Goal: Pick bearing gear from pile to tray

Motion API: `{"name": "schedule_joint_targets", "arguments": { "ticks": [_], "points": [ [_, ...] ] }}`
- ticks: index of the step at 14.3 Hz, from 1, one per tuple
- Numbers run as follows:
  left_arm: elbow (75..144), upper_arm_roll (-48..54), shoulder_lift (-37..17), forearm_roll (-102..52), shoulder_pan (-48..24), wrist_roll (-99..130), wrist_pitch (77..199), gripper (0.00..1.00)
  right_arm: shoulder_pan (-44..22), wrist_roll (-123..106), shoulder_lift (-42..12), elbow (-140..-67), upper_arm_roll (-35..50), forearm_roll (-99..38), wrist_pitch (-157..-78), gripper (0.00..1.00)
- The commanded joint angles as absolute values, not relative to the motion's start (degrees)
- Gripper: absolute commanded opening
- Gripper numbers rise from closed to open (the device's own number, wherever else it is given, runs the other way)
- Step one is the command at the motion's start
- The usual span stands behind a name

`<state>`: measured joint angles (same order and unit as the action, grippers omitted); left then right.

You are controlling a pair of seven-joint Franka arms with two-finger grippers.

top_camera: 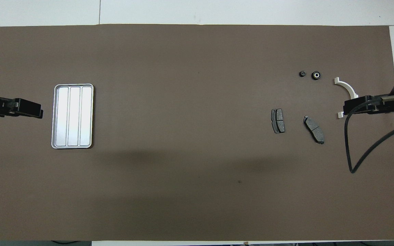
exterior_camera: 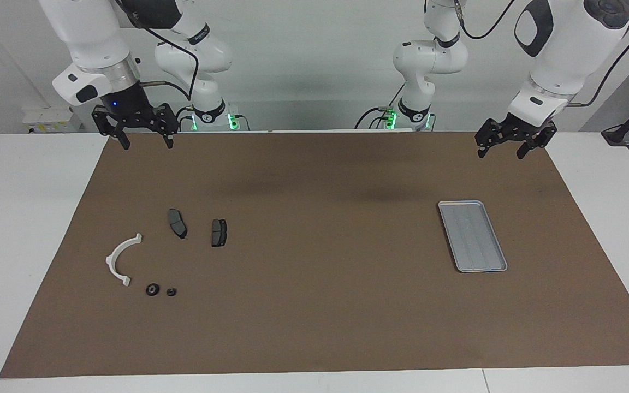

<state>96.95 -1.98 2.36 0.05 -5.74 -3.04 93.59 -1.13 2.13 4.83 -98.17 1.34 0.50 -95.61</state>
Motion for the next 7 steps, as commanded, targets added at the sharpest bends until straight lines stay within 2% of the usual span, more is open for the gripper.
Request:
{"name": "schedule_joint_targets", "arguments": {
  "ticks": [1, 7],
  "points": [
    [98.6, -2.5, 3.8, -0.9, -6.2, -3.1, 94.5, 1.0, -0.6, 3.5, 4.4, -103.2, 1.5, -0.7, -101.8, 1.0],
    [98.6, -2.5, 3.8, -0.9, -6.2, -3.1, 94.5, 1.0, -0.7, 8.3, -6.2, -103.7, 1.5, -0.1, -113.9, 1.0]
  ]
}}
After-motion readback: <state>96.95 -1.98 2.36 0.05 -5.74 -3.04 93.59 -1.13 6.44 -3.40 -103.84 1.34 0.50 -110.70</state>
